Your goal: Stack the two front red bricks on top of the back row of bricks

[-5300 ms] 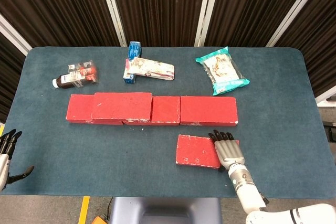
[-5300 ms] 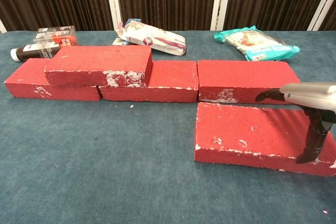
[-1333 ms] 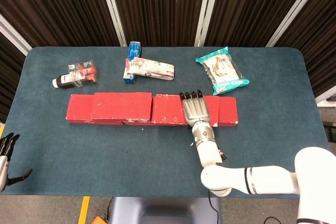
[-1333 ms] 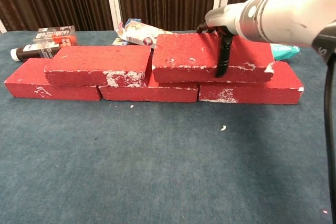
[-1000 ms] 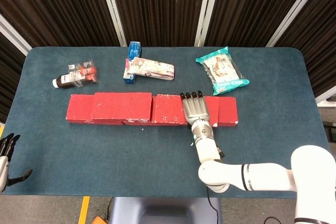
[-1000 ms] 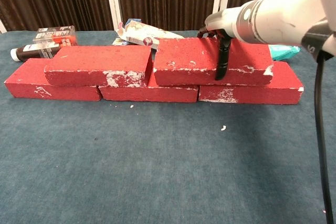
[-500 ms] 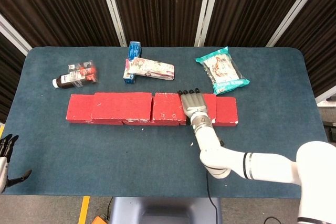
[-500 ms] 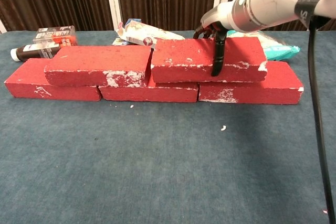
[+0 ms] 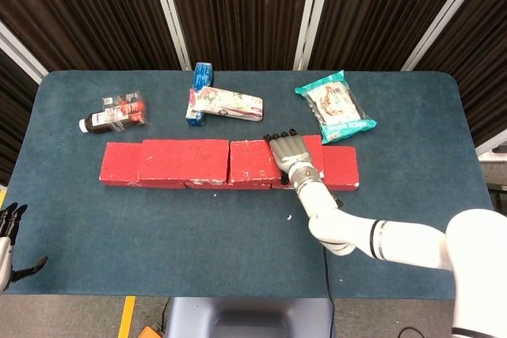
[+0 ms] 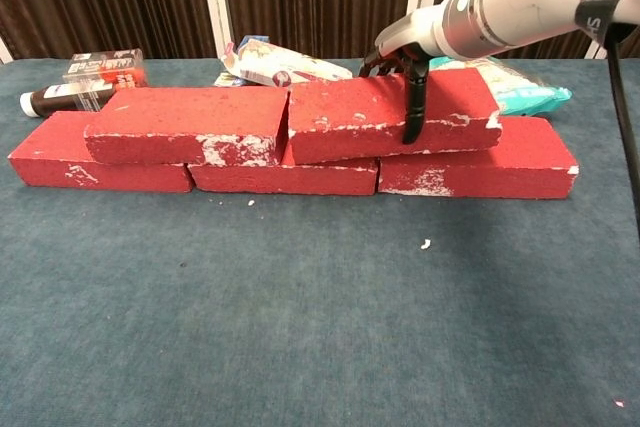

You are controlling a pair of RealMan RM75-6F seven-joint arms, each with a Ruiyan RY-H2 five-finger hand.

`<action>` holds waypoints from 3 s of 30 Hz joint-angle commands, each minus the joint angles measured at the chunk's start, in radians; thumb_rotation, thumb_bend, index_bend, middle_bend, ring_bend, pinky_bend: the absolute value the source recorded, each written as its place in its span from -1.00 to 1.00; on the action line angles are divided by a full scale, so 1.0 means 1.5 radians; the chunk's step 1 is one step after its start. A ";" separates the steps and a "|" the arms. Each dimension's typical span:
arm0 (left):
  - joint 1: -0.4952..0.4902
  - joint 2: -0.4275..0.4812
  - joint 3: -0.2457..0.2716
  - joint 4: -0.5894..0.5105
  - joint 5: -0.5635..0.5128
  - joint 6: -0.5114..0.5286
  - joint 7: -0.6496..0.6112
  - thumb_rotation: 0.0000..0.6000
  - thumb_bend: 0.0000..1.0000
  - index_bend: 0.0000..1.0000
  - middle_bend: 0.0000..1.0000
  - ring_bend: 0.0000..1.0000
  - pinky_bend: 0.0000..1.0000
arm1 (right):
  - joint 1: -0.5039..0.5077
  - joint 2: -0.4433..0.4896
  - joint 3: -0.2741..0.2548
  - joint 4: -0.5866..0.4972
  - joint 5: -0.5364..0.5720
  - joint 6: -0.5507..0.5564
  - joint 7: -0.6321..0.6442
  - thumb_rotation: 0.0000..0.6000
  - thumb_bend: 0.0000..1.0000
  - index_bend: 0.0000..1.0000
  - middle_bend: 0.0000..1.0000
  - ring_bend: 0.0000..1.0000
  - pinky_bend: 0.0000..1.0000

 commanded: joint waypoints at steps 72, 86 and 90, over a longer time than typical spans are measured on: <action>-0.002 0.011 0.000 -0.005 -0.008 -0.013 -0.013 1.00 -0.64 -1.00 -1.00 -1.00 -0.93 | 0.077 -0.055 -0.054 0.039 0.047 0.061 0.075 1.00 -0.15 -0.64 -0.63 -0.85 -1.00; -0.002 0.012 0.000 -0.006 -0.010 -0.014 -0.014 1.00 -0.64 -1.00 -1.00 -1.00 -0.93 | 0.081 -0.060 -0.051 0.046 0.070 0.065 0.063 1.00 -0.45 -0.85 -0.71 -0.93 -1.00; -0.002 0.012 0.001 -0.006 -0.009 -0.013 -0.012 1.00 -0.64 -1.00 -1.00 -1.00 -0.93 | 0.081 -0.061 -0.049 0.045 0.072 0.062 0.061 1.00 -0.53 -0.87 -0.73 -0.95 -1.00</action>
